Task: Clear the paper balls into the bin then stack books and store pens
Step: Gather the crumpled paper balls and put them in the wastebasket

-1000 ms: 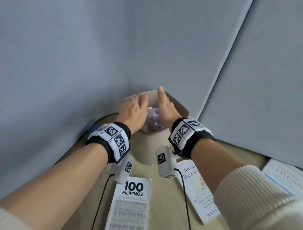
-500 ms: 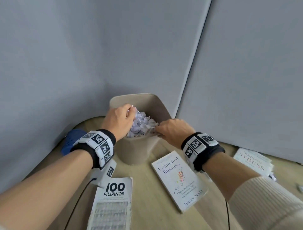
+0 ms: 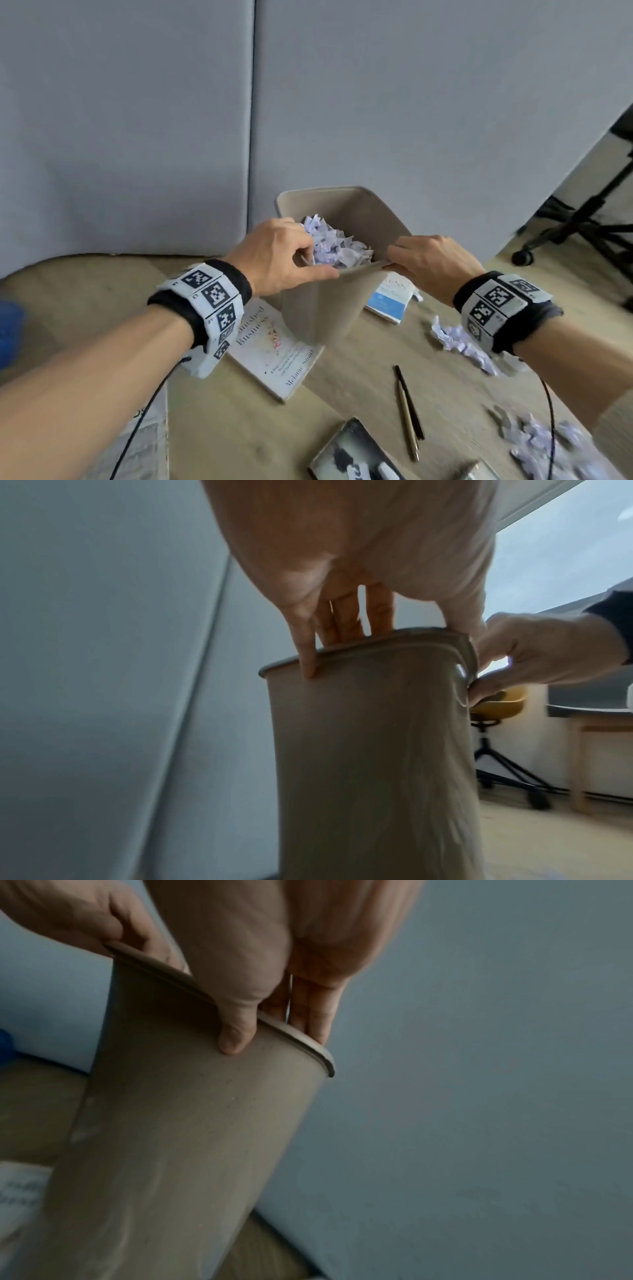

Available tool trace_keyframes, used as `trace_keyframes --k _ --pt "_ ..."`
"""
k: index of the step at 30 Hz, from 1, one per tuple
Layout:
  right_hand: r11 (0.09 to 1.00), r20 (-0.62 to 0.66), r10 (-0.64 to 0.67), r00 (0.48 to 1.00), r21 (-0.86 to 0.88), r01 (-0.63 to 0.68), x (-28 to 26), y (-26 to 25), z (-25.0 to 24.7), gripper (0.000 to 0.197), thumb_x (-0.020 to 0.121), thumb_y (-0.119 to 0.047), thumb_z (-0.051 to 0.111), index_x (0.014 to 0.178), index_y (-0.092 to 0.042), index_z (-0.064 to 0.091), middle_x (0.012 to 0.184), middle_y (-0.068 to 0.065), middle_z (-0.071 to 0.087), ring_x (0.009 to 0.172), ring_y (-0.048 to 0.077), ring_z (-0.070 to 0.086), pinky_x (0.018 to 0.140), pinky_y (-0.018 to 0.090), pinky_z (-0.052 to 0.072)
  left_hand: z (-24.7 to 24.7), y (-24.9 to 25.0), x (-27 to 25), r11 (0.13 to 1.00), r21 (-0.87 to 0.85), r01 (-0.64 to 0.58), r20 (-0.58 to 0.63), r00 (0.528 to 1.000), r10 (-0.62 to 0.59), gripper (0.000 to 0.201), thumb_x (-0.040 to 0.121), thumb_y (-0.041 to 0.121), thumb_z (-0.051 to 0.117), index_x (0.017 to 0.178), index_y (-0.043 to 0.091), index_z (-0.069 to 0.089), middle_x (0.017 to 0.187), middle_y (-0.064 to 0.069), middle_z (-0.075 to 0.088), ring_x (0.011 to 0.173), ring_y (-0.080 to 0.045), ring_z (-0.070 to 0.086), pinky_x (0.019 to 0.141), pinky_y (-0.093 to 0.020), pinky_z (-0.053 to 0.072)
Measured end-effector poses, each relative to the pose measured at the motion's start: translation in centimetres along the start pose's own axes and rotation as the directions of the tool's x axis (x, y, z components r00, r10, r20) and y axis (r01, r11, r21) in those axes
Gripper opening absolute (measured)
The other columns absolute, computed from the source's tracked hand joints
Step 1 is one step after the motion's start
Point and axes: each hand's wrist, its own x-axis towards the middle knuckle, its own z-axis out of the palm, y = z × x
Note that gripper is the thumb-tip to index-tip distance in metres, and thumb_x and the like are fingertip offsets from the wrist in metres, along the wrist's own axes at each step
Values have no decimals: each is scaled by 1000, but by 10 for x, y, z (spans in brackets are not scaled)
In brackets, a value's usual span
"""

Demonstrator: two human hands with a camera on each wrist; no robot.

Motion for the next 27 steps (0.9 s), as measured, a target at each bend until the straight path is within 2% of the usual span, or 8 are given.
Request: trace_keyframes --k 4,8,12,15,17,19,22,27 --pt "991 111 137 984 -14 -137 -65 29 21 14 91 -29 63 87 -16 60 74 -1 58 57 24 60 47 38 53 58 36 23 992 39 -117 225 969 105 45 74 61 69 69 17 62 71 8 54 73 -12 48 70 -30 45" --pt "945 127 310 942 69 -320 -101 35 36 11 89 -26 65 89 -15 64 80 3 62 65 29 63 53 40 53 92 60 39 987 74 -142 240 963 121 35 77 48 73 69 15 65 72 5 46 74 -13 40 68 -32 44" --pt "866 135 479 867 87 -492 -116 38 43 22 91 -20 61 113 -17 63 119 2 63 93 30 65 71 40 55 108 82 45 981 126 -149 272 956 110 38 80 50 69 75 12 69 75 3 46 81 -19 50 67 -28 34" --pt "797 151 579 801 103 -595 -141 48 33 47 91 -21 59 136 -22 46 140 -2 49 109 29 58 81 39 53 108 101 44 934 315 -166 299 952 69 54 74 73 57 84 21 64 85 3 50 93 -19 53 64 -29 36" --pt "727 199 650 733 119 -677 -169 59 29 47 92 -23 58 137 -20 44 140 0 48 110 28 59 84 41 53 102 120 43 910 370 -188 220 969 111 60 69 79 53 85 21 60 87 1 51 90 -21 52 56 -31 40" --pt "632 259 720 644 139 -763 -204 67 28 48 91 -24 60 136 -17 45 136 4 49 113 28 57 91 43 50 103 141 45 885 393 -248 135 968 212 50 77 67 56 82 17 59 84 -2 51 85 -23 53 49 -29 33" --pt "475 410 783 467 90 -875 -262 69 32 53 90 -24 62 138 -11 43 134 10 49 118 28 52 100 39 45 114 179 54 877 348 -332 232 937 262 34 87 51 50 83 18 55 88 -2 53 89 -23 55 57 -32 37" --pt "316 618 750 235 -22 -948 -353 52 48 53 92 -31 60 139 -12 41 134 11 50 122 27 49 98 31 39 173 221 53 833 246 -496 650 722 238 32 93 48 43 100 21 58 103 0 55 99 -21 57 77 -34 43"
